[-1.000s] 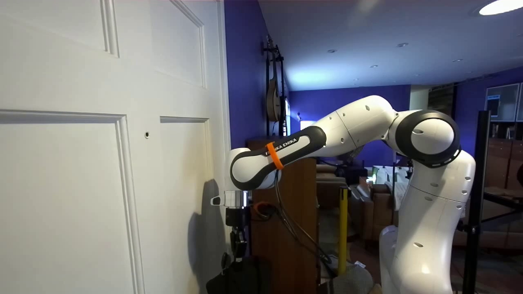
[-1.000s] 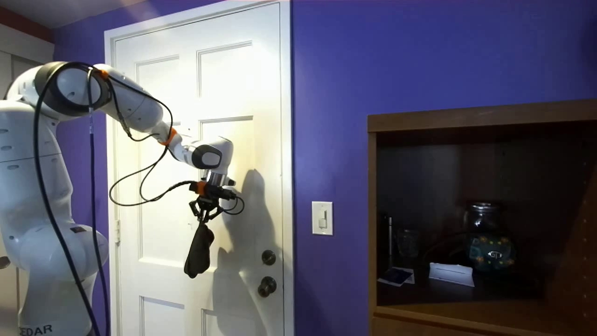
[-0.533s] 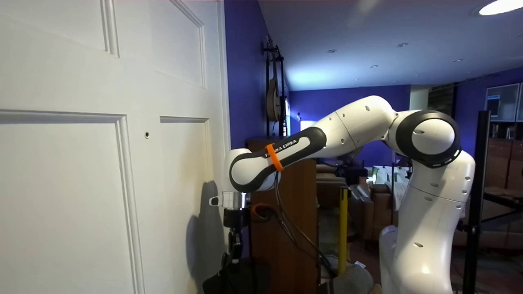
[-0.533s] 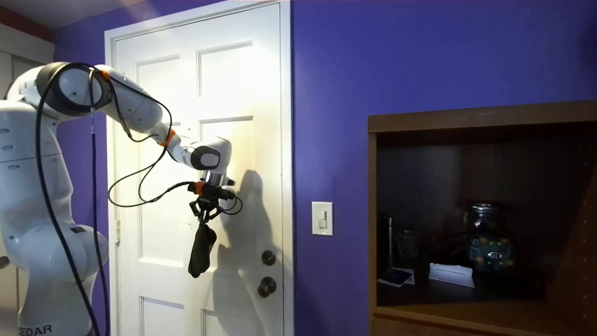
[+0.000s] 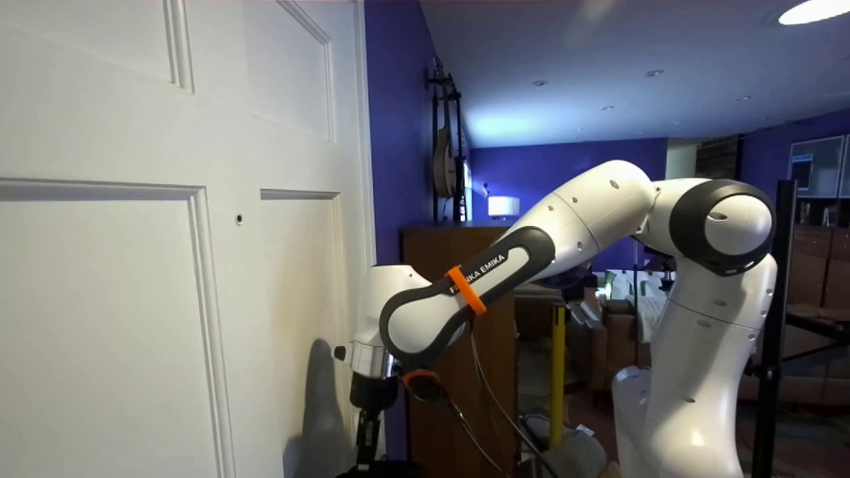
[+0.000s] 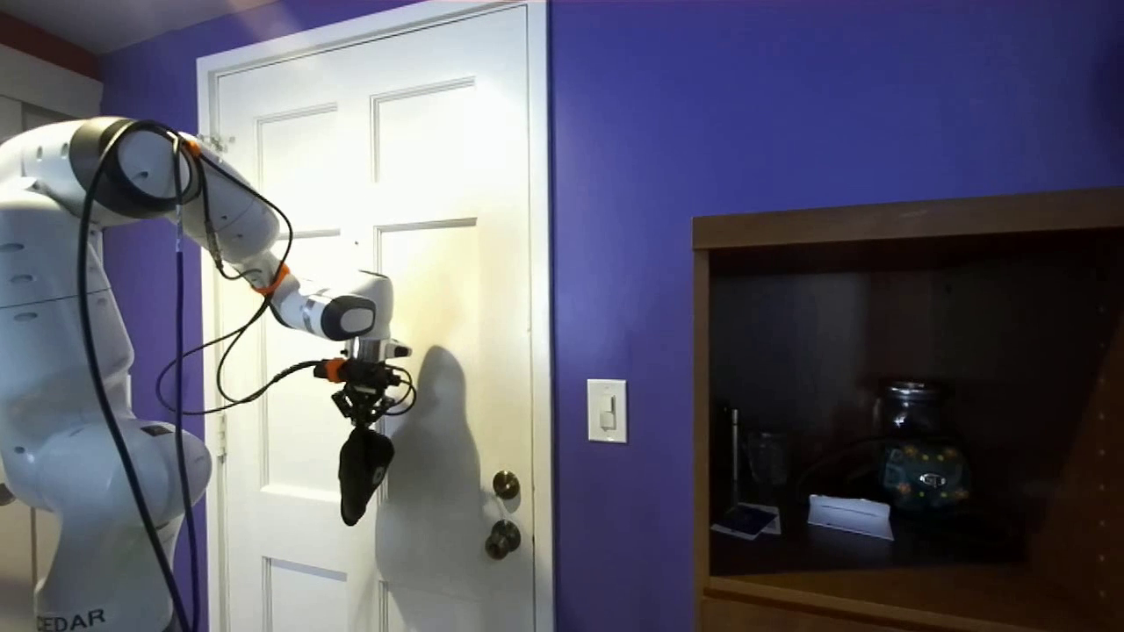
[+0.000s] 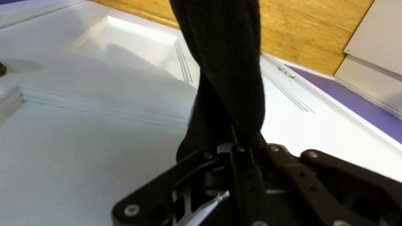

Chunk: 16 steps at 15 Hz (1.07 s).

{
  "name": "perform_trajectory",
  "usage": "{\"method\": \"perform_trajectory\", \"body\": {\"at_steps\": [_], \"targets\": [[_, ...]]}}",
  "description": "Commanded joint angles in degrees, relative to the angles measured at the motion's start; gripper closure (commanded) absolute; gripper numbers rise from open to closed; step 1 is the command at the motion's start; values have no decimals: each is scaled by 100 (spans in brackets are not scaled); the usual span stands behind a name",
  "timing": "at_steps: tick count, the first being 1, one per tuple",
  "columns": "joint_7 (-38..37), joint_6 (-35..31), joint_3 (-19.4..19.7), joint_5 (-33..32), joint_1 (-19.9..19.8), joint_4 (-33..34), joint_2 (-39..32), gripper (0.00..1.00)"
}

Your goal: Hang the head sock on the door

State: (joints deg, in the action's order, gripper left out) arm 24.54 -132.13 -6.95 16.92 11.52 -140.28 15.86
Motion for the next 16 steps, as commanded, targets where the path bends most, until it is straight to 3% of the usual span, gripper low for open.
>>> {"method": "perform_trajectory", "body": {"at_steps": [1, 9, 16], "targets": [[-553, -636, -190, -108, 203, -517, 461, 98], [-1505, -865, -613, -1084, 309, -747, 1036, 98], [-1395, -770, -650, -1405, 493, -529, 988, 98]]}}
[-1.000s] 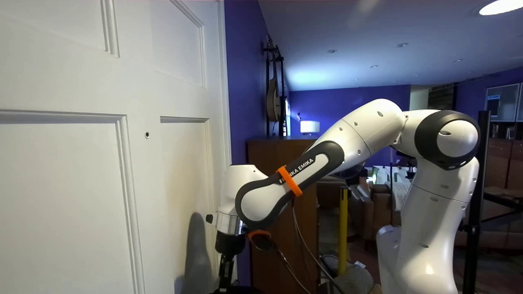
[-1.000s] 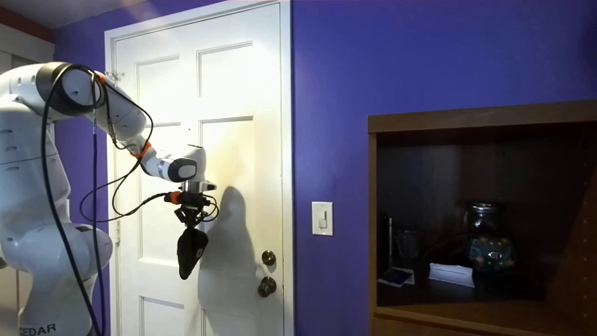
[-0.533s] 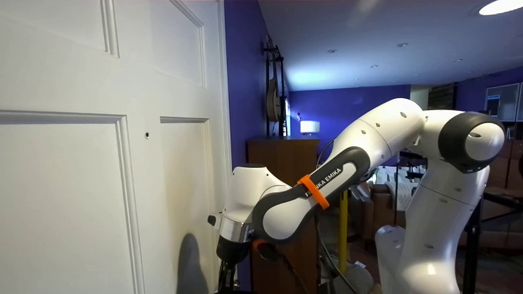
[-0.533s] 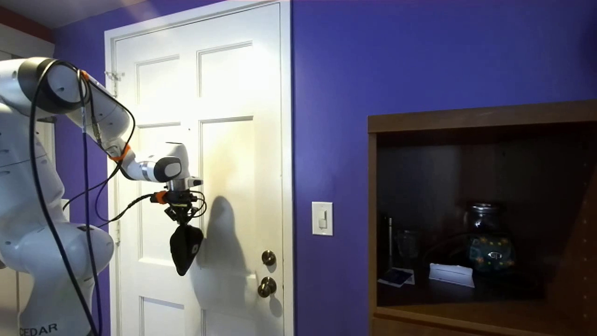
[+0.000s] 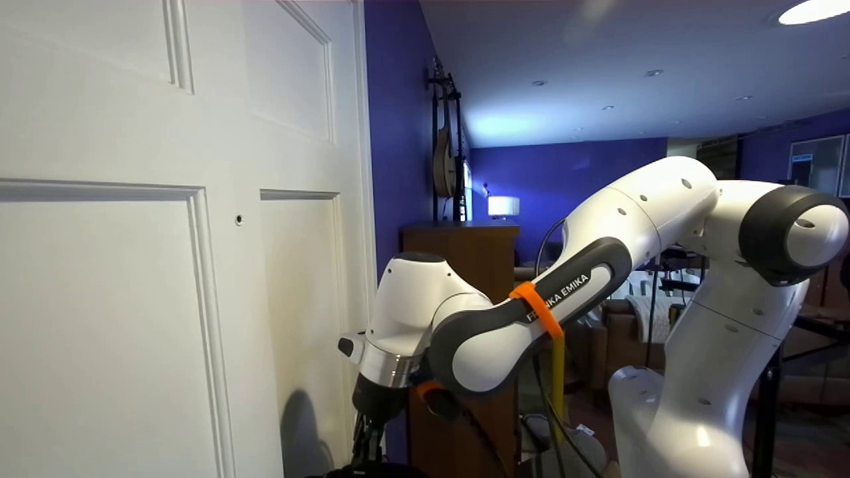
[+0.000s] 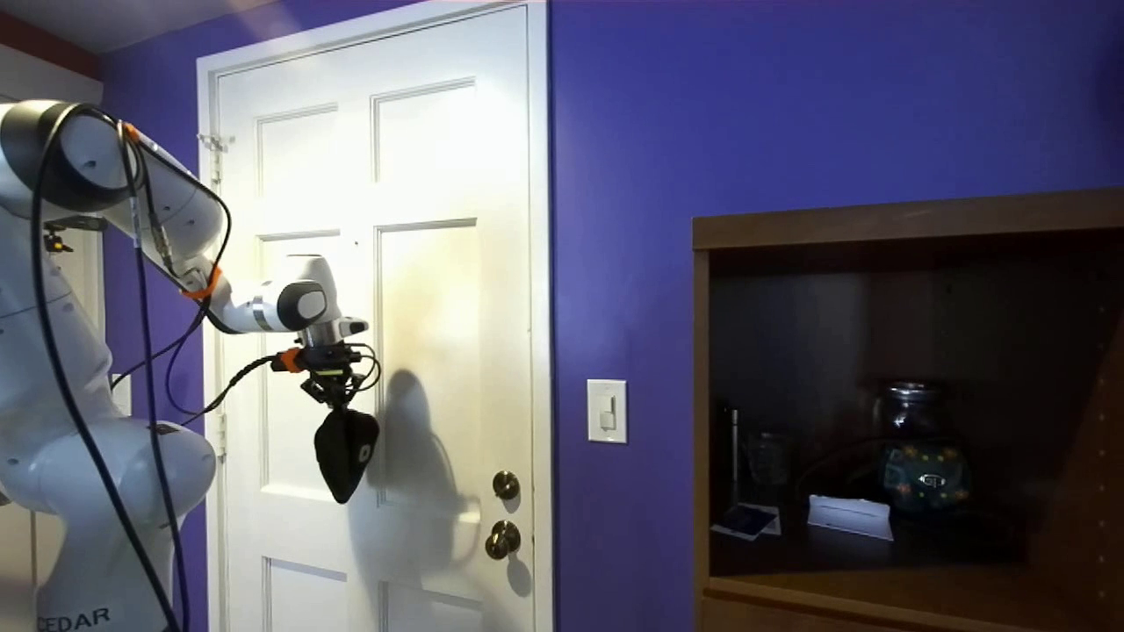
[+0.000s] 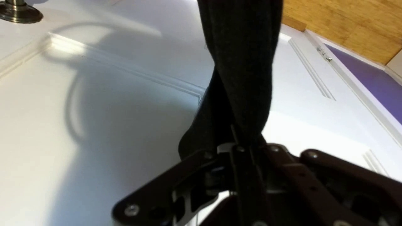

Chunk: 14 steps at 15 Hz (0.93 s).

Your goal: Hang the head sock on the door

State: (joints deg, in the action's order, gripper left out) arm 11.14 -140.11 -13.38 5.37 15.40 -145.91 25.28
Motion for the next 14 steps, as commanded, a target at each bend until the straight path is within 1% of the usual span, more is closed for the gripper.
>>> {"method": "perform_trajectory", "body": {"at_steps": [1, 8, 11, 14], "targets": [[-41, 43, -15, -301, 130, 53, 29, 98], [155, 10, -128, -751, 295, 229, -112, 98], [367, -67, -99, -838, 360, 302, -248, 98], [589, -212, -44, -932, 340, 378, -422, 98]]}}
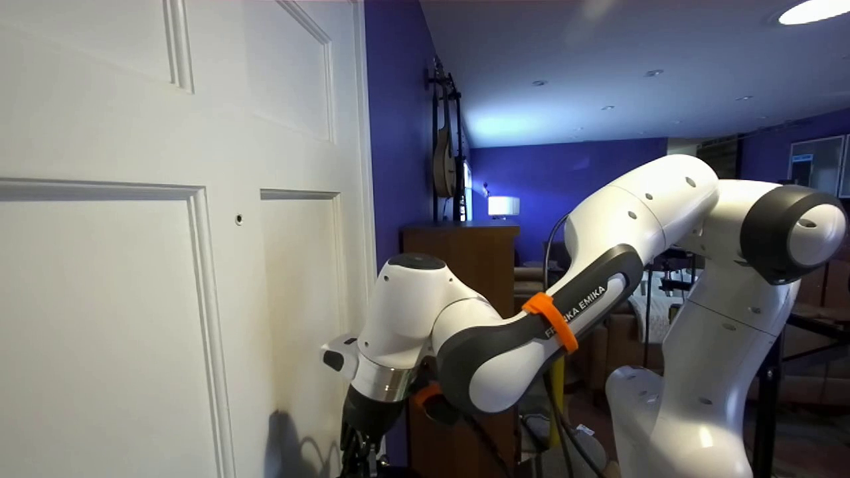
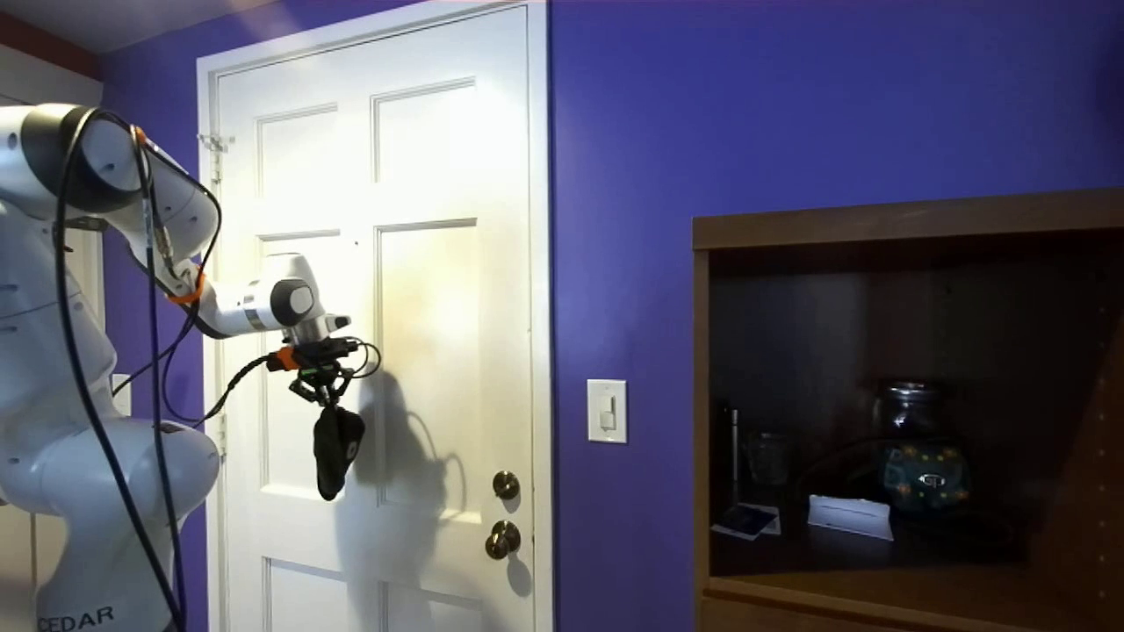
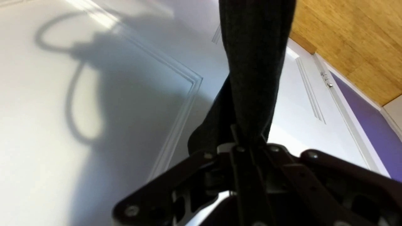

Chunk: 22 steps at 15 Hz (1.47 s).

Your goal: Hang the head sock on the door

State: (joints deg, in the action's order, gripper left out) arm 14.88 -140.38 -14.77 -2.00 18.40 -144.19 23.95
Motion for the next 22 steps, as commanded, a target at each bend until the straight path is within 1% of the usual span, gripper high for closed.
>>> {"method": "perform_trajectory", "body": {"at_steps": [1, 6, 9, 16, 17, 18, 22], "targets": [[319, -231, 132, -171, 56, 240, -362, 98], [851, -497, 296, 35, 129, 417, -860, 98], [1084, -532, 323, 137, 138, 518, -1141, 98], [1199, -511, 255, 129, 47, 697, -1497, 98], [1188, -505, 248, 134, 42, 717, -1520, 69], [1187, -515, 245, 131, 35, 733, -1543, 68], [1214, -549, 238, 164, 31, 794, -1610, 43]]}}
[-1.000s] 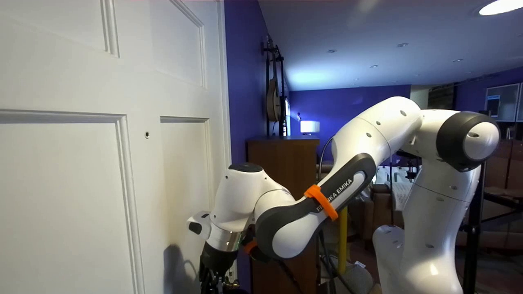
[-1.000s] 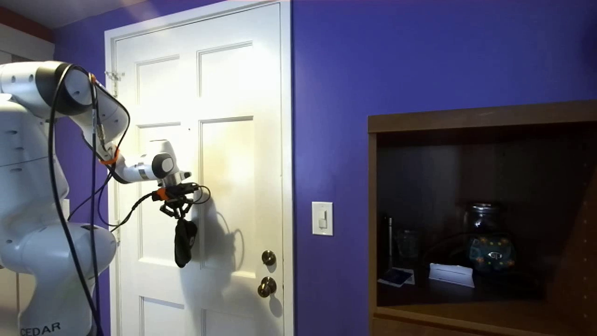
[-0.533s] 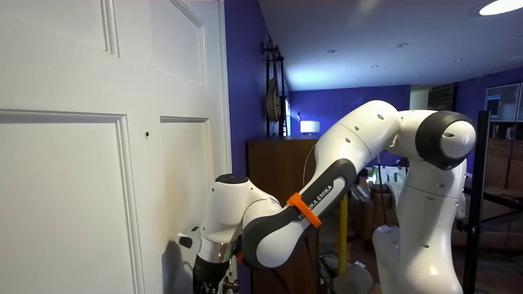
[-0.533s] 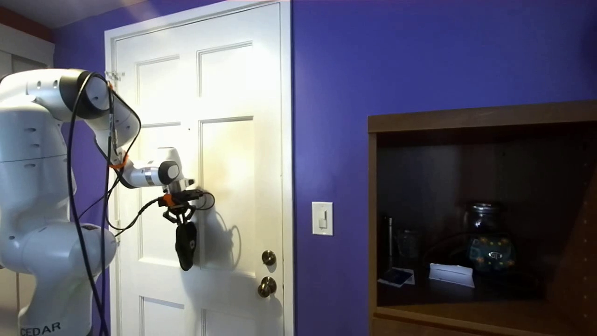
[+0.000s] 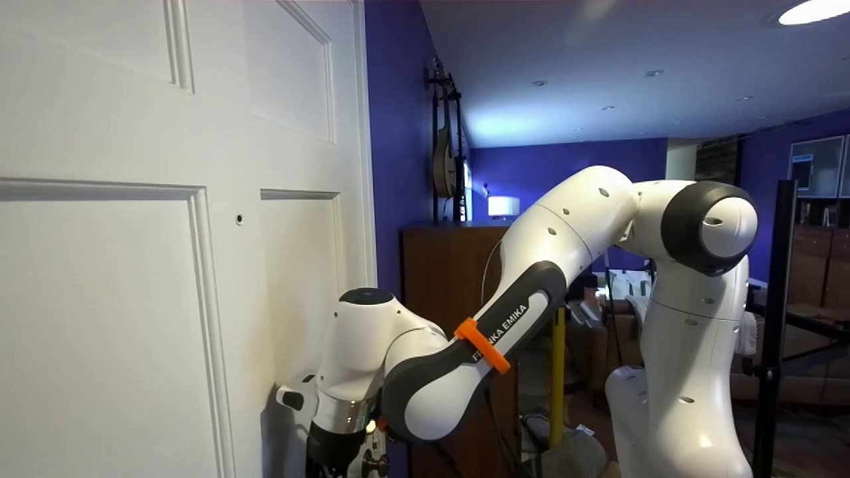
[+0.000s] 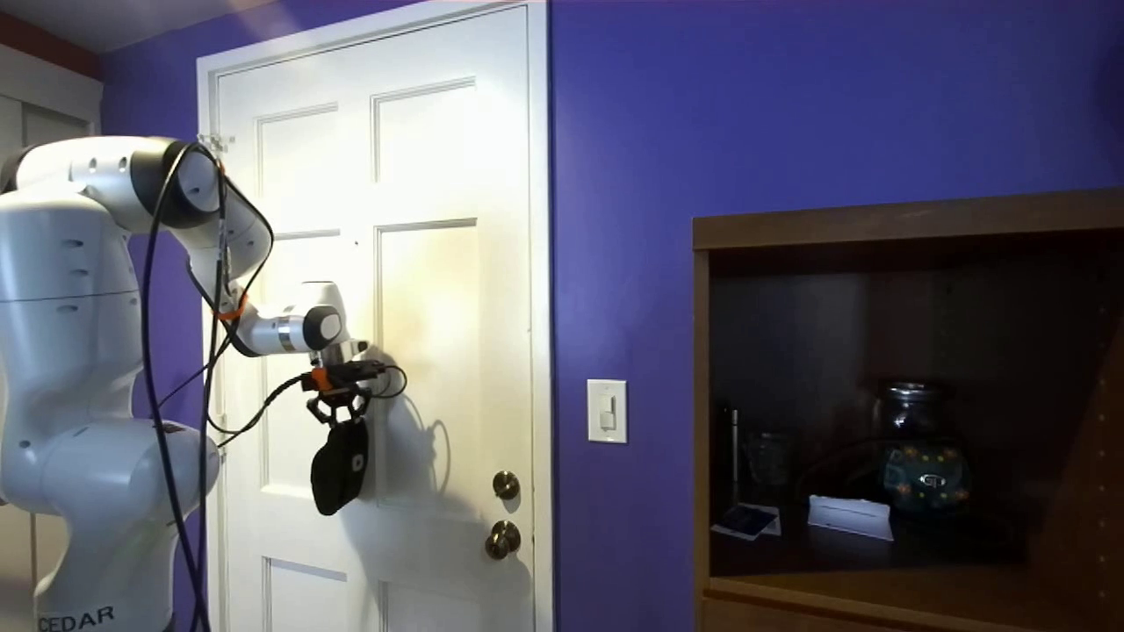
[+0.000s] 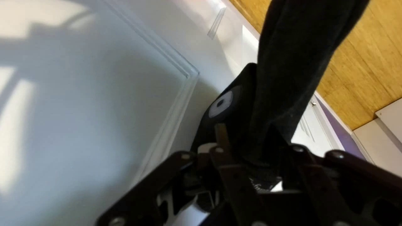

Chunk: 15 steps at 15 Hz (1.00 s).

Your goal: Hang the head sock on the door

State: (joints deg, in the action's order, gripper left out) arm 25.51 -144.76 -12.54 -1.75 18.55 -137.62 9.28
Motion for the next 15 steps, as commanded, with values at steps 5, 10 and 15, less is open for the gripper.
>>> {"method": "perform_trajectory", "body": {"at_steps": [5, 10, 15], "targets": [[168, -162, 29, 239, 12, 172, -200, 8], [5, -286, 16, 411, -4, 126, -142, 0], [-628, -407, -77, 327, -11, -44, 339, 0]]}}
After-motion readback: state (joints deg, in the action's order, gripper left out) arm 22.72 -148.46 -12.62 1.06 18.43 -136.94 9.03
